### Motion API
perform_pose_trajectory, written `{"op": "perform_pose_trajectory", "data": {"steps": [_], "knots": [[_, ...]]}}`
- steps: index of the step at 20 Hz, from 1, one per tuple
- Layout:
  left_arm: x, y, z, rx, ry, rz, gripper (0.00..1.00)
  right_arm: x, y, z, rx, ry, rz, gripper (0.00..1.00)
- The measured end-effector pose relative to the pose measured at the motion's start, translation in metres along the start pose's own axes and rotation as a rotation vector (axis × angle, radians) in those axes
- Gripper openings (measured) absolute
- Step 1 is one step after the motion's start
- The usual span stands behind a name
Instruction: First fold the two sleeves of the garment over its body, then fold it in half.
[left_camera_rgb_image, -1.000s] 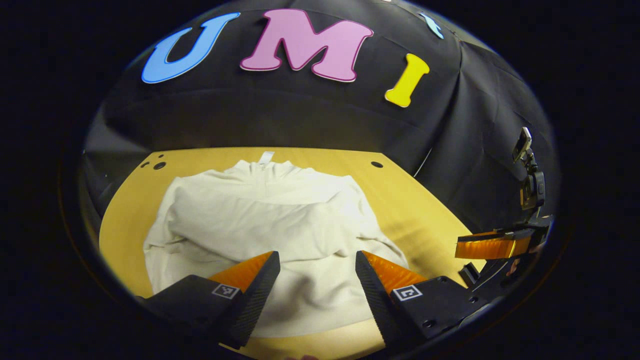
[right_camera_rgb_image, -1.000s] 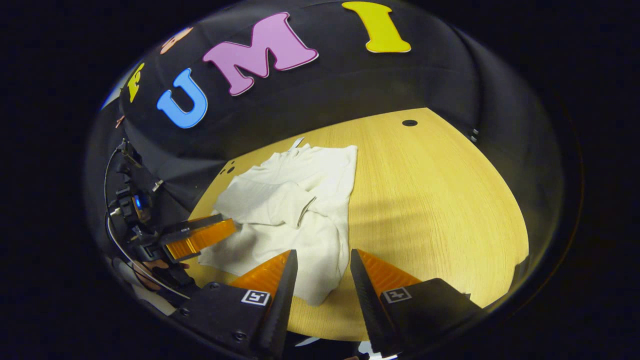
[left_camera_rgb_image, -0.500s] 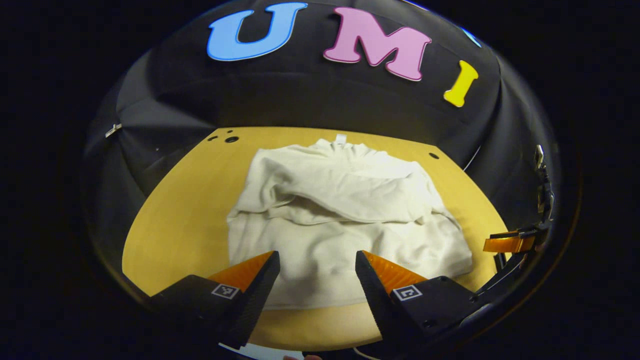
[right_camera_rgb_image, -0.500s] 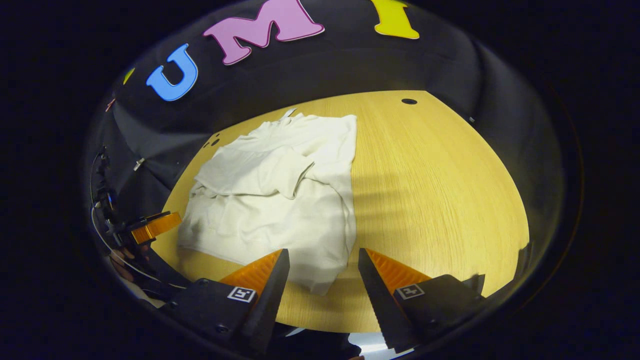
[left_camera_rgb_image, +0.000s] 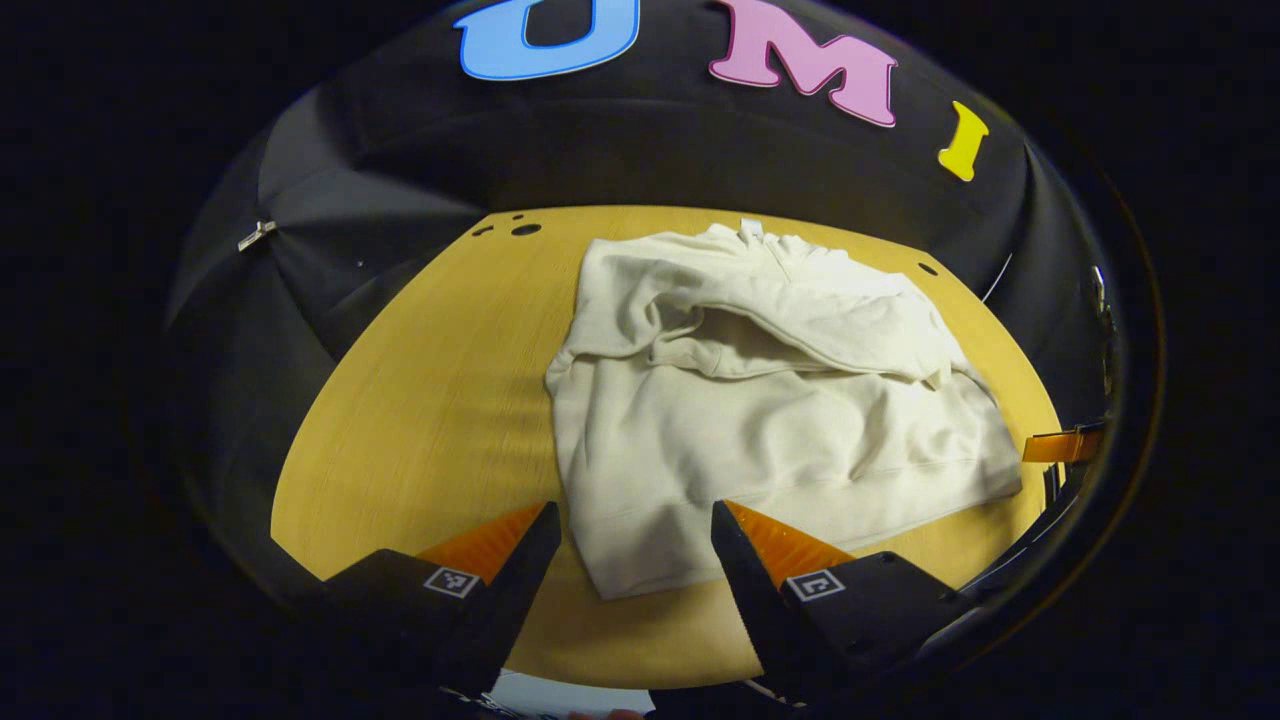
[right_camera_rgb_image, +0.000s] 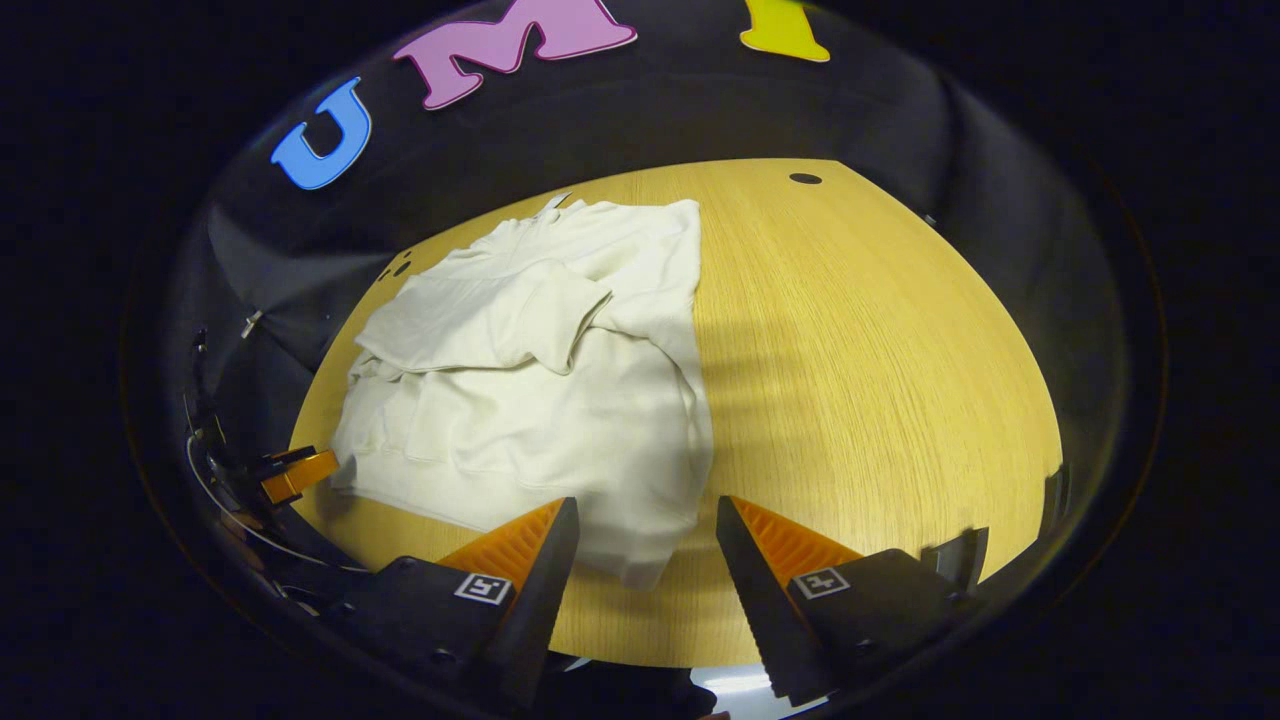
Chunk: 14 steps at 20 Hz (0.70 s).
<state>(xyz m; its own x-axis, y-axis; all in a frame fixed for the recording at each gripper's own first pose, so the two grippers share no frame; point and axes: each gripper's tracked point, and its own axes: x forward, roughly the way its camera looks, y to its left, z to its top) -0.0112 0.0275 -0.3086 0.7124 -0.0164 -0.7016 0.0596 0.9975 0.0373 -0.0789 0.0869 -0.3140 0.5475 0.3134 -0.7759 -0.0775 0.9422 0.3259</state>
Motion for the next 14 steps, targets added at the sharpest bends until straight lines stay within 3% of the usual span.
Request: {"op": "perform_pose_trajectory", "data": {"steps": [6, 10, 12, 14], "knots": [[0.021, 0.005, -0.017, -0.001, 0.095, 0.009, 0.95, 0.022, -0.005, -0.008, -0.028, 0.040, -0.043, 0.86], [0.027, 0.004, -0.015, 0.011, 0.089, -0.003, 0.98, 0.039, -0.007, -0.010, -0.098, 0.039, -0.082, 0.84], [0.027, -0.001, -0.015, 0.042, 0.099, -0.033, 0.94, 0.040, -0.006, -0.011, -0.151, 0.053, -0.109, 0.82], [0.029, -0.011, -0.012, 0.091, 0.106, -0.085, 0.82, 0.043, 0.001, -0.013, -0.171, 0.067, -0.095, 0.82]]}}
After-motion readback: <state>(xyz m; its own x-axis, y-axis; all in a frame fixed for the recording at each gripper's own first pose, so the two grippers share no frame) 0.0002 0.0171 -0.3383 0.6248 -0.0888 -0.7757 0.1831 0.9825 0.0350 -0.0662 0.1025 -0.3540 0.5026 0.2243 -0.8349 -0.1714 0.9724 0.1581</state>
